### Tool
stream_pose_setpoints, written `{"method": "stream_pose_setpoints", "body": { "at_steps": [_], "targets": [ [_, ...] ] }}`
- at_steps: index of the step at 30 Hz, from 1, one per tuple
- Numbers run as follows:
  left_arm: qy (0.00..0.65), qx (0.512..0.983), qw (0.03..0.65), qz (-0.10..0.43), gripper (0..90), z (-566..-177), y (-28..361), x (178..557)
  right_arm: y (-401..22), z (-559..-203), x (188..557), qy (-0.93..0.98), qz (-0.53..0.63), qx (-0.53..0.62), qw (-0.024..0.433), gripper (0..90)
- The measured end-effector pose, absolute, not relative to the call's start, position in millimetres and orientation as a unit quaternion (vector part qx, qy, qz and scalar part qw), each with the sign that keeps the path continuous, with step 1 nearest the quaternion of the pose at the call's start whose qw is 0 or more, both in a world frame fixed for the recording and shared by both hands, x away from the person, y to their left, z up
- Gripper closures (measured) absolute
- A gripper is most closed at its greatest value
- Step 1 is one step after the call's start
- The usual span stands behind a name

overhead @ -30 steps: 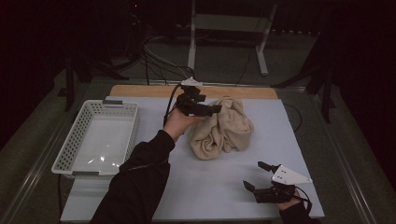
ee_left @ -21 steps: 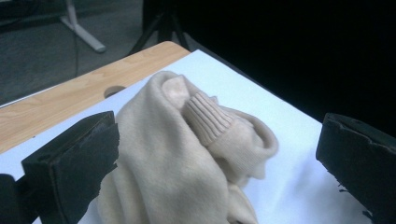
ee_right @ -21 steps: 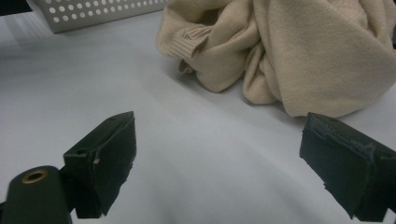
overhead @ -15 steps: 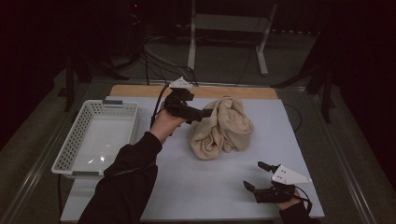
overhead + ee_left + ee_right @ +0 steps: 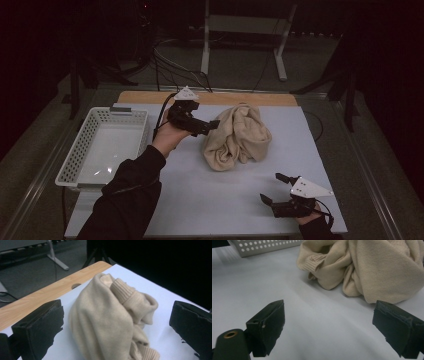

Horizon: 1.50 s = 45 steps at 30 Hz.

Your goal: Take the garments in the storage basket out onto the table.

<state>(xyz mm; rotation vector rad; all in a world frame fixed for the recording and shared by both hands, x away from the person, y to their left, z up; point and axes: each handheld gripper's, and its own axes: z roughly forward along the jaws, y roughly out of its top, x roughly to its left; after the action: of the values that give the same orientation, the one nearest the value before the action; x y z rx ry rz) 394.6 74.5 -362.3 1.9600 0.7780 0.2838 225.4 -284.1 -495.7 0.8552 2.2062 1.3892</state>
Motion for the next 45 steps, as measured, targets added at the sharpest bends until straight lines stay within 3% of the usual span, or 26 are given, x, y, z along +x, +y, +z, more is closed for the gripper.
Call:
{"method": "stream_pose_setpoints", "body": {
  "at_steps": [35,45],
  "targets": [
    [0.316,0.821,0.464,0.106,0.2,-398.9,94.9,344.9,-278.0,-497.4,226.0,0.796,0.490,0.298,0.194,11.0],
    [0.297,0.838,0.447,0.094,0.2,-428.8,91.7,325.5,-276.3,-498.2,225.6,0.799,0.487,0.296,0.193,11.0]
  ]
}}
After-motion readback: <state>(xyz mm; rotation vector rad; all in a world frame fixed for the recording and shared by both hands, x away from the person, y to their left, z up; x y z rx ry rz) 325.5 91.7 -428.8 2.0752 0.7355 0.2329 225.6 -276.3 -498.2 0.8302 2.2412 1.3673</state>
